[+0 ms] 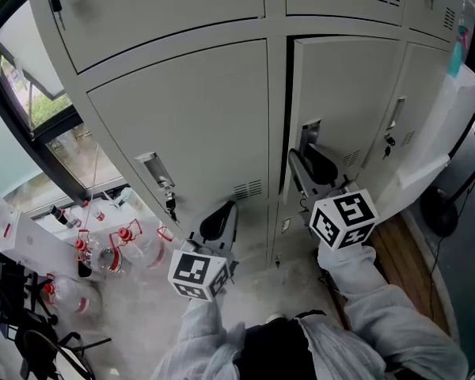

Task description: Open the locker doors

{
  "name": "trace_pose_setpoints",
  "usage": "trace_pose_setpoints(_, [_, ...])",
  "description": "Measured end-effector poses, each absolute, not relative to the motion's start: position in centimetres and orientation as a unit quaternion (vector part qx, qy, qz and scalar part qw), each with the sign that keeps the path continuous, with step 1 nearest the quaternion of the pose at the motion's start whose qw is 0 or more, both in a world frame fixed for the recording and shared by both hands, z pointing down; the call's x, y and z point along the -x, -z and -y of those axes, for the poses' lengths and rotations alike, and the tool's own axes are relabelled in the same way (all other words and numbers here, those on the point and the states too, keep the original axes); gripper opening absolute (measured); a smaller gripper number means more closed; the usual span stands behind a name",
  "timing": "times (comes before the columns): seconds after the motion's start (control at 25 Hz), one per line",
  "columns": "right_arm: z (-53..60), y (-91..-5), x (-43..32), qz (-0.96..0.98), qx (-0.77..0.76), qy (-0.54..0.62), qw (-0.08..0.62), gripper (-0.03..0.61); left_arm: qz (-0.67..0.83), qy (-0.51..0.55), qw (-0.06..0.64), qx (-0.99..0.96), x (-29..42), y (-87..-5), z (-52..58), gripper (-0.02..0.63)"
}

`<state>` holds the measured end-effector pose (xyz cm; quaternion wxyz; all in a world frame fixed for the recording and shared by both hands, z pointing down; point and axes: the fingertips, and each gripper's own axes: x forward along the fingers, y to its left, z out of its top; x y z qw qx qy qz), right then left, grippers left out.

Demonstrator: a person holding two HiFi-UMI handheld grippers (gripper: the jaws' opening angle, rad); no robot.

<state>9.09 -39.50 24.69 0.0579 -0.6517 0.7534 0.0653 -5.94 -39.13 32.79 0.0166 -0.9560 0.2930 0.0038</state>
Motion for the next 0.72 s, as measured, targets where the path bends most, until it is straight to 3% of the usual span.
trace_pose_setpoints(0.72, [33.5, -24.8, -9.8, -0.794, 0.599, -0.075, 0.07, 0.104, -0.242, -0.002, 0.004, 0.97, 1.8, -34.2, 34.8, 0.014])
